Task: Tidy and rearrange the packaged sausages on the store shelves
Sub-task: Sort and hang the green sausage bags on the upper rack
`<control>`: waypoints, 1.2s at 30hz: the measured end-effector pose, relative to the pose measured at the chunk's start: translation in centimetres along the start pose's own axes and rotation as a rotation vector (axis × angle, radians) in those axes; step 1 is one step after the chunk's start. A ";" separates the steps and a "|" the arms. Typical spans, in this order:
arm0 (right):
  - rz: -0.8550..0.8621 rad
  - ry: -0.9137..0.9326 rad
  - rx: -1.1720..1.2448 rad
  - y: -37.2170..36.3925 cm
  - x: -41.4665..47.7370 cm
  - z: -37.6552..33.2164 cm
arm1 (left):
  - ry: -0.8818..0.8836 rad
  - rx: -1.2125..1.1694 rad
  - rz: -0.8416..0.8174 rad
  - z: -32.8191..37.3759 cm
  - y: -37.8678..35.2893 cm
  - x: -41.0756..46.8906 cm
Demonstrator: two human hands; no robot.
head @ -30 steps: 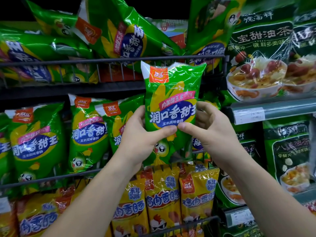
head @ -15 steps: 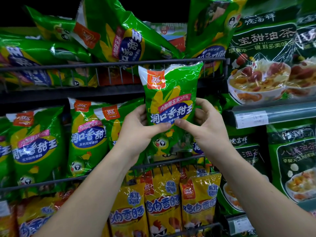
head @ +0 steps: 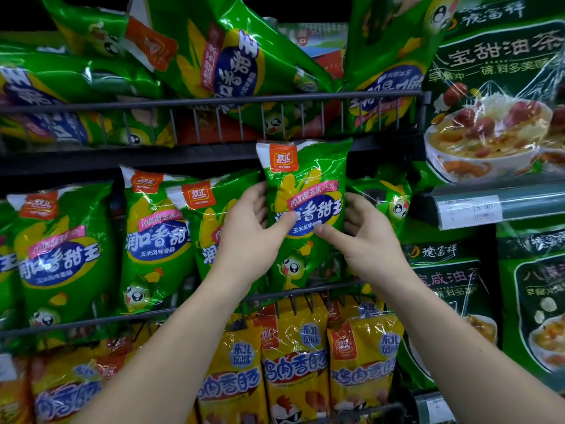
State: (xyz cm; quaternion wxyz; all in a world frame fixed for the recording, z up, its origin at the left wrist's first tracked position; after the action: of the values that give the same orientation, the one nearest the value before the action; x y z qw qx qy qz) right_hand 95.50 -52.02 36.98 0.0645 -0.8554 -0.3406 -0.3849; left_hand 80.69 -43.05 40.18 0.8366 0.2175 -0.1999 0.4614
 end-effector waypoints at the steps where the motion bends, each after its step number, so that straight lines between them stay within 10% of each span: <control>1: -0.009 0.003 -0.019 -0.1 0.1 0.1 | -0.002 -0.002 0.008 -0.1 0.0 0.1; 36: 0.044 0.193 -0.396 -1.7 -2.1 0.1 | -0.183 0.489 0.054 -1.2 -1.2 -1.0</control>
State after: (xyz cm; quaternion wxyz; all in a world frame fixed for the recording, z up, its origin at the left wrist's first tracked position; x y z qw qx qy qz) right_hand 93.48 -51.83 35.21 -0.0641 -0.8178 -0.2321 -0.5227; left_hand 81.43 -43.64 38.47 0.7247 0.4489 -0.1632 0.4967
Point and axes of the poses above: each hand's wrist, its own x-axis towards the middle knuckle, its own y-axis out of the back of the hand, z = x × y, the point moved 4 cm from there along x, towards the middle knuckle, and after that the axes turned 6 degrees about y, right-handed, at the moved point
